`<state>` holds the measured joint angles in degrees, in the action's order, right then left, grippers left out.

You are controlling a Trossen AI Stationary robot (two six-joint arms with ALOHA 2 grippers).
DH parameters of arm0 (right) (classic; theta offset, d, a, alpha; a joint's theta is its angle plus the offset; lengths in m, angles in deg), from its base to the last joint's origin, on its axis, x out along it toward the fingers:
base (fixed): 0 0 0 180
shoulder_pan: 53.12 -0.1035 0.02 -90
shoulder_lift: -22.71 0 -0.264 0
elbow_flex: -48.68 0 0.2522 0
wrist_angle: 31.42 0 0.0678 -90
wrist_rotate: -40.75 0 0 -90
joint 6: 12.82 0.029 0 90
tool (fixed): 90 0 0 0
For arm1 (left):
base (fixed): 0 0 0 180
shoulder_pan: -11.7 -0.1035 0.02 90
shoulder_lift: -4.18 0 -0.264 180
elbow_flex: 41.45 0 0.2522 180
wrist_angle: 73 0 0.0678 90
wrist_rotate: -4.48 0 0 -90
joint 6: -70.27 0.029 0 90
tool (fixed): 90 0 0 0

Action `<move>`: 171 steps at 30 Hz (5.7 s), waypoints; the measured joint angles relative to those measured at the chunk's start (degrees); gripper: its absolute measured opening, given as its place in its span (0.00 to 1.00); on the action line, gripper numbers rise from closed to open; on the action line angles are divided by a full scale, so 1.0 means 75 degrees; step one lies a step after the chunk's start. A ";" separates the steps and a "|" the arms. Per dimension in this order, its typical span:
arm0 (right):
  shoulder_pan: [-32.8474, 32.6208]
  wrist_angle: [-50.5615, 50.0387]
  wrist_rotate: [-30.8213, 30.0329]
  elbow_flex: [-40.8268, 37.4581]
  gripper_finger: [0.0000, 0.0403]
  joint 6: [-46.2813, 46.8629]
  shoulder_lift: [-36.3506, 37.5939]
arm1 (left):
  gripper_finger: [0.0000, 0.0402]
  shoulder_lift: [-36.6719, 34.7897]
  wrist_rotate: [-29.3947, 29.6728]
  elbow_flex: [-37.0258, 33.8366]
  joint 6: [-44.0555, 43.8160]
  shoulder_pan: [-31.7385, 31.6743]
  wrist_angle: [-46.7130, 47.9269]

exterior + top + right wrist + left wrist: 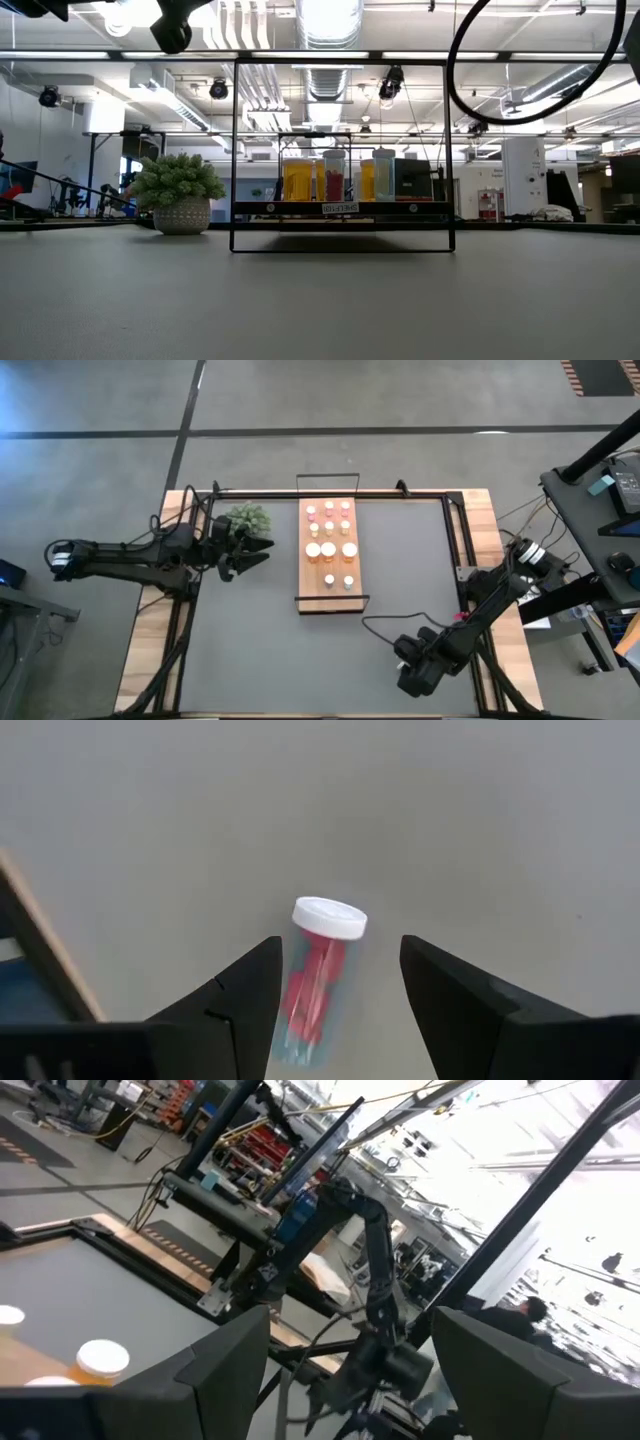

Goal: Pick and place medicine bottles onto shelf by color
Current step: Put the blue pill bottle aligned with the other blue pill bottles on the shelf

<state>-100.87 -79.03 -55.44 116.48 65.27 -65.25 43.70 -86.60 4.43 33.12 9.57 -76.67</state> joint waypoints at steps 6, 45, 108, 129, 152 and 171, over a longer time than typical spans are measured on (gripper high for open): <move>-0.0017 -0.0010 0.0023 0.0528 0.48 -0.0217 -0.0906 | 0.65 -0.0231 -0.0013 0.0000 0.0000 0.0000 0.0002; -0.0264 -0.0703 -0.1858 0.0414 0.24 -0.0295 0.2469 | 0.65 -0.0040 -0.0013 0.0006 -0.0003 0.0003 -0.0018; 0.6985 0.5335 0.0855 0.6409 0.24 -0.9213 -0.1641 | 0.33 0.1405 0.1613 0.0670 0.4010 0.0000 -0.1617; 0.6898 0.5294 0.0874 0.6409 0.24 -0.9074 -0.1629 | 0.20 0.1350 0.1229 0.0695 0.3974 0.0000 -0.1593; 0.6900 -0.2656 0.1229 0.9704 0.46 -0.9559 -0.1629 | 0.20 0.1627 0.0217 0.0670 0.2774 0.0006 -0.0927; 0.6834 -0.3051 0.3605 0.9711 0.43 -1.0608 -0.2064 | 0.20 0.2833 -0.2465 0.0697 0.1370 0.0307 -0.0753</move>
<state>-49.61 -101.92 -28.41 189.31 -14.29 -80.74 64.95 -105.09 9.65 43.40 11.87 -82.32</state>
